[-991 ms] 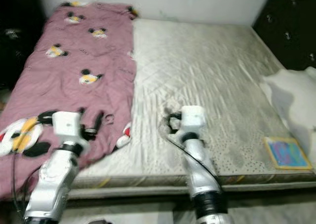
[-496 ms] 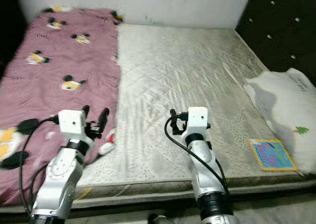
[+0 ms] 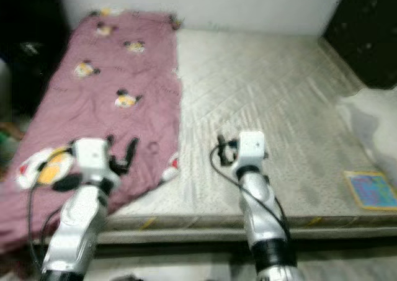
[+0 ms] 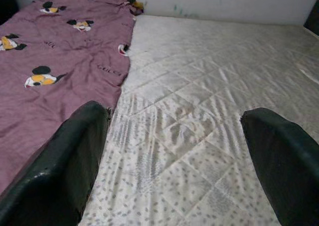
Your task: Clean up the room
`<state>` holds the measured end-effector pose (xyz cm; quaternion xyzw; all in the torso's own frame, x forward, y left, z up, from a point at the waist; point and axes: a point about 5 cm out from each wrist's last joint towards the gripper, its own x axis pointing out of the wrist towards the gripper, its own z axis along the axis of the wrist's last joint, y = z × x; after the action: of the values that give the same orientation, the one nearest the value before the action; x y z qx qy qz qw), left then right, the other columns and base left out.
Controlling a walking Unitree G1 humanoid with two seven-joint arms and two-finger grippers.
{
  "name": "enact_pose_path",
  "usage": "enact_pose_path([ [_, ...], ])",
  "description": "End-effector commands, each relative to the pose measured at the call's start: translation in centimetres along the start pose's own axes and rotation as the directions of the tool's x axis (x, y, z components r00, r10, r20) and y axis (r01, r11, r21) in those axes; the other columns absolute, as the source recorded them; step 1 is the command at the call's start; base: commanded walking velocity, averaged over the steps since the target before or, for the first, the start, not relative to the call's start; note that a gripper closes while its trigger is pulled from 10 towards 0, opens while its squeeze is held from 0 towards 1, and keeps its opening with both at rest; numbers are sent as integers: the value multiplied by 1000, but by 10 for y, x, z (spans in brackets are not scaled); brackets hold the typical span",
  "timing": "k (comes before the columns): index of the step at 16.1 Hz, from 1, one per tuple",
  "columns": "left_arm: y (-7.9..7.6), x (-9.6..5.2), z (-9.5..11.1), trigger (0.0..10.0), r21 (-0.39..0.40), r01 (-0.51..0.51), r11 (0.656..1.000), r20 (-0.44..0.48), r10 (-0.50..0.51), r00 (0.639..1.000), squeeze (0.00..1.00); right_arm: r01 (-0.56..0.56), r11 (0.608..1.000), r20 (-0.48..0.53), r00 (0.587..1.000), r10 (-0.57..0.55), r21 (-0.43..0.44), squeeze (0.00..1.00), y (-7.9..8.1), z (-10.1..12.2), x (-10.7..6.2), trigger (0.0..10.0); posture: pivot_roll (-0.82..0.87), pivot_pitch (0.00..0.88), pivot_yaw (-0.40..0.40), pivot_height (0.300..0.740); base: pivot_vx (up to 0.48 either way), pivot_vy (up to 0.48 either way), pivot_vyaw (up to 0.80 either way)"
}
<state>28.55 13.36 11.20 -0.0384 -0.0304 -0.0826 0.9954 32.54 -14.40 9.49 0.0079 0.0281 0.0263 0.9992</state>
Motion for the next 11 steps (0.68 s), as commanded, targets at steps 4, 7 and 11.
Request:
enact_pose_path([
  [4,5,0,0,10000,10,-17,1000,-8,17,1000,0,-7,1000,0,1000,7,4,0,2,0,0,10000,-14,120,-80,740,0,480,0],
  [7,4,0,0,10000,9,-18,1000,-10,18,1000,0,-5,1000,-1,1000,5,4,0,2,1,1,10000,-16,123,-79,740,0,480,0],
  [11,2,0,0,10000,10,-7,1000,-10,7,1000,0,-13,1000,5,1000,13,-11,0,3,2,1,10000,-16,122,-78,740,0,480,0],
])
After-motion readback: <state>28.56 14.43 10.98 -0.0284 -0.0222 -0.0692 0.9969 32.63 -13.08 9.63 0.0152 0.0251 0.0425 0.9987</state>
